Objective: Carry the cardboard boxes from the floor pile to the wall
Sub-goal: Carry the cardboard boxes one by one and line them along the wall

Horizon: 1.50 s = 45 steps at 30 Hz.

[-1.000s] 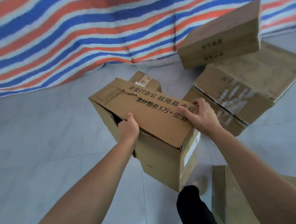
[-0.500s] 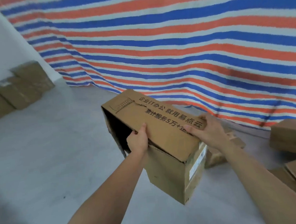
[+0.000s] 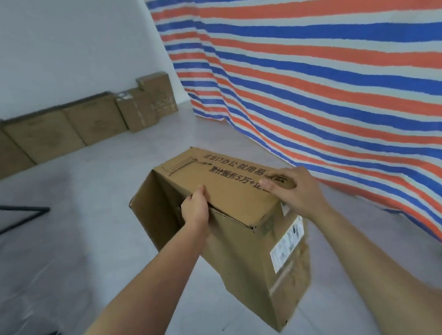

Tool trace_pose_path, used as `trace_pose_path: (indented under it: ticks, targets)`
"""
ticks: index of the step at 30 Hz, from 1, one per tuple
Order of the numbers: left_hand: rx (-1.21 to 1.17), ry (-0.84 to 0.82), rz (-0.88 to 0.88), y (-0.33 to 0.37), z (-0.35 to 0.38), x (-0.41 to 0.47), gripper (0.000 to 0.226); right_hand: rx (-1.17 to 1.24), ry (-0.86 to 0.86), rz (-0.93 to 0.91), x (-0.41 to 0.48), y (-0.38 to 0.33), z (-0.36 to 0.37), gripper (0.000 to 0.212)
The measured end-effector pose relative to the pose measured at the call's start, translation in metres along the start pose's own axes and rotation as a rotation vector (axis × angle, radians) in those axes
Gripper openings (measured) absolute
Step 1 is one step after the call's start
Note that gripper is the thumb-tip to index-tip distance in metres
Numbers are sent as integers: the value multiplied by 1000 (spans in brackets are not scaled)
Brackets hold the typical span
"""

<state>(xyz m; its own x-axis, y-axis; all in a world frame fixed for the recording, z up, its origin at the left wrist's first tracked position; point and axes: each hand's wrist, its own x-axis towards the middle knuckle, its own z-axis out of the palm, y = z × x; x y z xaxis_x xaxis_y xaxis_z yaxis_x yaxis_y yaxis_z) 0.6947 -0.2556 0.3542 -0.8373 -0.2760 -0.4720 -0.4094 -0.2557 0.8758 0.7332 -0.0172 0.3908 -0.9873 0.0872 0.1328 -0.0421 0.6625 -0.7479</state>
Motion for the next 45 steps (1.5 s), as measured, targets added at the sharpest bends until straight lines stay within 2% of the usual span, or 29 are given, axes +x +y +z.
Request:
trace_pose_path:
  ticks: [5,9,11,15,18,21,23,25,27,31,33,37,41,43,45]
  targets:
    - [-103,45,49,74,-52,90,77,59,-93,-135,145,-80,63,61]
    - [-208,253,43,111,-117,167,91,45,-337,-335,225,-167,139,79]
    - [-305,336,51,124,-156,210,87,-8,-480,-432,260,-209,185,82]
    - [-503,349,120,179,-210,262,62,-85,-639,-553,323,-282,276,97]
    - [-553,325,157,223,-249,319,69,-102,-689,-574,370,-324,331,98]
    - [-593,337,188,269,-282,392,88,-43,-645,-542,423,-352,370,92]
    - [-574,433,77,284,-305,466,110,20,-568,-498,455,-364,396,85]
    - [-544,447,-26,298,-323,543,116,80,-495,-469,487,-372,424,82]
    - [-505,365,-43,321,-327,598,111,119,-424,-420,520,-377,453,81]
    - [-327,127,51,396,-301,604,72,182,-333,-349,591,-386,505,72]
    - [-243,54,100,422,-297,651,65,243,-274,-284,645,-393,540,64]
    - [-157,90,85,471,-298,725,60,295,-266,-255,741,-419,602,54]
    - [-244,165,59,525,-333,813,62,316,-305,-279,828,-471,661,48]
    - [-256,186,53,546,-351,852,64,312,-323,-291,863,-495,688,49]
    - [-269,183,70,571,-371,897,61,303,-336,-300,903,-518,723,61]
